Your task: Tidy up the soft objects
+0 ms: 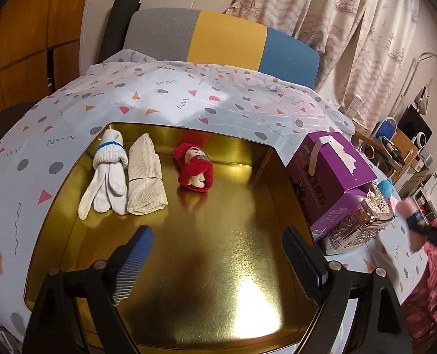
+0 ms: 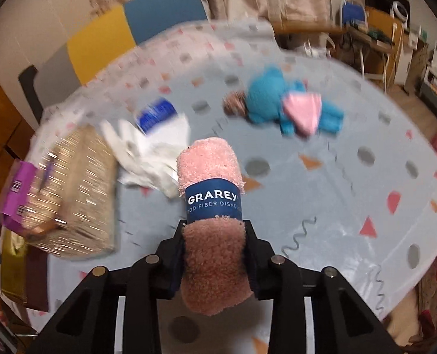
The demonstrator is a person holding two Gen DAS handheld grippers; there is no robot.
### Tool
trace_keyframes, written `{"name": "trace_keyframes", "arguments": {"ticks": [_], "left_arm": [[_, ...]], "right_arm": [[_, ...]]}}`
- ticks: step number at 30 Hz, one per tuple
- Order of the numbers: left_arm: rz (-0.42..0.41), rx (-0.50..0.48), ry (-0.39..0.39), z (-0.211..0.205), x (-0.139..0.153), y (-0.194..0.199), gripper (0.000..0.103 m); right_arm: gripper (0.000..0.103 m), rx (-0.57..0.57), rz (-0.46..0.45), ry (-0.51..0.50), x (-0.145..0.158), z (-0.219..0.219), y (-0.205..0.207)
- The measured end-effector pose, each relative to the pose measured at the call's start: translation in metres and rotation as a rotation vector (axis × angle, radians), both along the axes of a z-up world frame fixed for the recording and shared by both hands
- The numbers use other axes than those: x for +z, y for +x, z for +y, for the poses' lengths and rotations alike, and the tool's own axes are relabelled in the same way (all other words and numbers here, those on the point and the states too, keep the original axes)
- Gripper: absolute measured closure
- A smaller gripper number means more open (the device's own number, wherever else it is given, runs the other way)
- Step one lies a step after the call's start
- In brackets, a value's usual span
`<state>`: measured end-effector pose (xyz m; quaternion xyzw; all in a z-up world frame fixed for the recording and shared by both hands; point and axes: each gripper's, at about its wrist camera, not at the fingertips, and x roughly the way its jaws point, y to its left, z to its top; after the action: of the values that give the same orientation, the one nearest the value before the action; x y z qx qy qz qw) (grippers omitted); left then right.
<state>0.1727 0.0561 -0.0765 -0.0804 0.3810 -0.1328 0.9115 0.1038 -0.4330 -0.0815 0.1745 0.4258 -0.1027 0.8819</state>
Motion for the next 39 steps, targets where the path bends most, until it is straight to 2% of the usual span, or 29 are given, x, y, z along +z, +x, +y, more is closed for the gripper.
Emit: {"name": "trace_keyframes", "arguments": {"ticks": [4,8,12,16,19,23,31,36,39], "left_arm": [[-0.012,0.007,0.005,0.004,0.002,-0.004,0.013],[-0.014,0.025,0.01,0.012,0.001,-0.007,0.013],[-0.017,0.048,0.013,0.021,-0.001,-0.01,0.013],[-0.015,0.067,0.013,0.031,-0.004,-0.014,0.013],[-0.014,0.09,0.018,0.04,-0.007,-0.019,0.013],[-0.005,0.129,0.005,0.055,-0.012,-0.024,0.013],[0.01,0.202,-0.03,0.082,-0.016,-0.03,0.013],[0.014,0.232,-0.048,0.094,-0.016,-0.034,0.012],[0.015,0.249,-0.06,0.099,-0.015,-0.035,0.011]], "right_arm": [[0.069,0.035,-0.118,-0.006,0.053,0.03,-0.006],[0.069,0.142,-0.251,-0.007,0.104,0.085,-0.004],[0.069,0.259,-0.324,0.024,0.133,0.138,0.001],[0.069,0.379,-0.339,0.042,0.142,0.202,0.019],[0.069,0.444,-0.314,0.02,0.136,0.246,0.035],[0.069,0.49,-0.253,0.011,0.109,0.295,0.058],[0.068,0.477,-0.1,-0.035,0.045,0.348,0.12],[0.068,0.453,-0.01,-0.128,0.009,0.374,0.153],[0.068,0.428,0.015,-0.174,-0.004,0.381,0.162]]}}
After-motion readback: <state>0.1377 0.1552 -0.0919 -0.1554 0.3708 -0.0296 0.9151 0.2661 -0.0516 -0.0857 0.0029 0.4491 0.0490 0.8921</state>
